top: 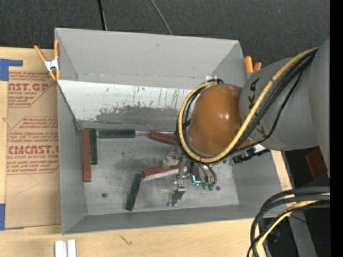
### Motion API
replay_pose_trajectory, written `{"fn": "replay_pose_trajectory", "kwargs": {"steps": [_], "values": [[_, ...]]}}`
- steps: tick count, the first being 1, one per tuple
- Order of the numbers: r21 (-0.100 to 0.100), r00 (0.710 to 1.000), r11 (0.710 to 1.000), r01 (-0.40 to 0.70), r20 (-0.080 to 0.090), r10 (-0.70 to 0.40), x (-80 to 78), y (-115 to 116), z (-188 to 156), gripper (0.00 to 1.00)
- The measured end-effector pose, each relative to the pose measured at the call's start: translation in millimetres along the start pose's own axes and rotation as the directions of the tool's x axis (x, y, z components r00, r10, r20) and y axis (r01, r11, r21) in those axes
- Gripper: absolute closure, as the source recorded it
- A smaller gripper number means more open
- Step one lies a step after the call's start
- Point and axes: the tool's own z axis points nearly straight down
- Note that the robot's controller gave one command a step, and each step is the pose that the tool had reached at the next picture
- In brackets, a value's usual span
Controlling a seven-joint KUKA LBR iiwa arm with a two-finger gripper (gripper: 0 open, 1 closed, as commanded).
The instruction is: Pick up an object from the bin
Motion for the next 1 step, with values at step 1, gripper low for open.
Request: {"fn": "replay_pose_trajectory", "kwargs": {"steps": [1], "values": [[-0.001, 1.0, 1.0, 0.0, 0.008, 0.0, -2.0, -0.2, -3.9, 0.0]]}}
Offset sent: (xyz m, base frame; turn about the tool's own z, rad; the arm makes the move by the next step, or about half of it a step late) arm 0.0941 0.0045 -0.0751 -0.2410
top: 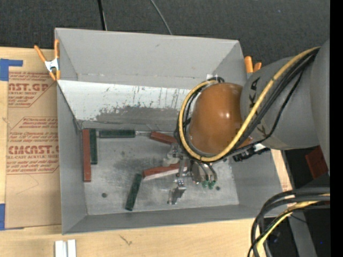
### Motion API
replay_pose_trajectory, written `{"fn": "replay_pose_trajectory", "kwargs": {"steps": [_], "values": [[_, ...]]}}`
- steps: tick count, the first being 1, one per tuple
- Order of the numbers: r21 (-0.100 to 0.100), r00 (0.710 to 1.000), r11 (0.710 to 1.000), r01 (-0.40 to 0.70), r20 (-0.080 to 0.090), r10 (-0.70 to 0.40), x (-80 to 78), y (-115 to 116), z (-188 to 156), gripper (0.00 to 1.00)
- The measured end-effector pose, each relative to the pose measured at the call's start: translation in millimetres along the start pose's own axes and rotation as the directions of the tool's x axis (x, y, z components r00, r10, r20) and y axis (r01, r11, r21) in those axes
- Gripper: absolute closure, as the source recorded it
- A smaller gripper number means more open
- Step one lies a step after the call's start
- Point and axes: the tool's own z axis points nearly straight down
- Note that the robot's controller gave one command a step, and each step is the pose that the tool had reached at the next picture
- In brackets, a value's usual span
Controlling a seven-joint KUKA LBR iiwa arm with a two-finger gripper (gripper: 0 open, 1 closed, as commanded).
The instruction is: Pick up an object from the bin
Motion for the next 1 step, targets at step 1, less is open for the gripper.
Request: {"fn": "replay_pose_trajectory", "kwargs": {"steps": [1], "values": [[0.0, 0.971, 0.971, 0.239, -0.005, -0.239, -93.2, 5.9, 73.6, 1.0]]}}
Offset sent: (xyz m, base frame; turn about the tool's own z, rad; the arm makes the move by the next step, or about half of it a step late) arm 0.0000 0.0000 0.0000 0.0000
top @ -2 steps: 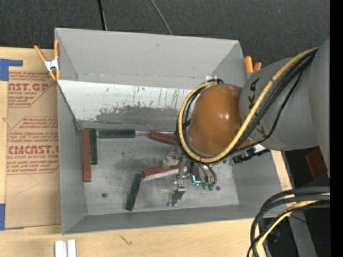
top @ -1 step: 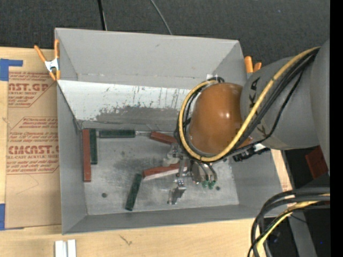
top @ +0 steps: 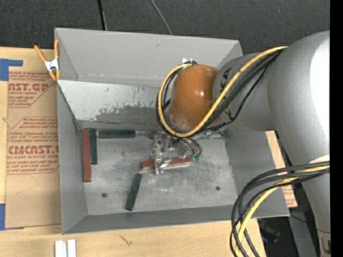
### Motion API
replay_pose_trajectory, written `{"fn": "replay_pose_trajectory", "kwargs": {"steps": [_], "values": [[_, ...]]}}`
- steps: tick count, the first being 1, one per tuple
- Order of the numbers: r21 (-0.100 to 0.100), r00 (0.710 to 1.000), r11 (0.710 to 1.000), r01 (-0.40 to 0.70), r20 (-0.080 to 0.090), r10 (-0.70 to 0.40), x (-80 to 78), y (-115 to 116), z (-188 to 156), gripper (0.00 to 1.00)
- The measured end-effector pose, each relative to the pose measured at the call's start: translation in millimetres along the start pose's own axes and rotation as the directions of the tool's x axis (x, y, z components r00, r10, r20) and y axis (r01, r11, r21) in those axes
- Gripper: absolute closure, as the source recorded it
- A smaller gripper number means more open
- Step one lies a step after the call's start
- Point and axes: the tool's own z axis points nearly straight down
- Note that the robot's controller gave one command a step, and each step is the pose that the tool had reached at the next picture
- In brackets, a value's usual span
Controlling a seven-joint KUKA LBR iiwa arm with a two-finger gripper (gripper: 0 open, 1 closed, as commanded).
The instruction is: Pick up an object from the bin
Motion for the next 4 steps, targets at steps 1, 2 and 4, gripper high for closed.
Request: {"fn": "replay_pose_trajectory", "kwargs": {"steps": [1, 2, 4], "values": [[0.0, 1.0, 1.0, 0.0, 0.0, 0.0, -0.1, 0, 0, 1.0], [0.003, 1.0, 1.0, 0.014, 0.015, -0.014, 0.2, -1, -174, 1.0], [0.001, 1.0, 1.0, 0.014, 0.009, -0.014, 1.5, 0, -171, 0.0]]}}
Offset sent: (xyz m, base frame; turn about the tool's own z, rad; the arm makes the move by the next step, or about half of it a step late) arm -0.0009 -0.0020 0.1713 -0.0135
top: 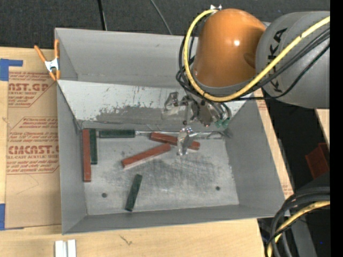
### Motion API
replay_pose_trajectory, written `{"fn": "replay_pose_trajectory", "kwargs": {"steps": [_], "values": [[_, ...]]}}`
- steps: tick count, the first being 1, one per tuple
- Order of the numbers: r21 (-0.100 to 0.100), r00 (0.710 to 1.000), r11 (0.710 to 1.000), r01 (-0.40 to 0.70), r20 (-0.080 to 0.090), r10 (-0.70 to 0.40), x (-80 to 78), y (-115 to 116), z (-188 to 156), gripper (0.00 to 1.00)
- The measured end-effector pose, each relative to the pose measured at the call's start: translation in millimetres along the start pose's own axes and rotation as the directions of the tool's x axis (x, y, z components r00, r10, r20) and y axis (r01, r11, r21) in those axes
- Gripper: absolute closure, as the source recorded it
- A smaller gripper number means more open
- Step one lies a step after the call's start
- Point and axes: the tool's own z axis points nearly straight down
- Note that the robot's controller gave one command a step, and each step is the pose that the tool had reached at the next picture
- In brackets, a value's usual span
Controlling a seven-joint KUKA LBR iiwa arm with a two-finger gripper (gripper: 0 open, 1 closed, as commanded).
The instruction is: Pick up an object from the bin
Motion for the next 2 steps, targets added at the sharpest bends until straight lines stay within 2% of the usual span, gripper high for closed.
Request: {"fn": "replay_pose_trajectory", "kwargs": {"steps": [1, 2], "values": [[0.001, 0.994, 0.994, 0.112, 0.002, -0.112, 8.7, 6, 55, 0.0], [0.0, 0.961, 0.961, 0.276, -0.001, -0.276, 23.2, 35, 123, 0.0]]}}
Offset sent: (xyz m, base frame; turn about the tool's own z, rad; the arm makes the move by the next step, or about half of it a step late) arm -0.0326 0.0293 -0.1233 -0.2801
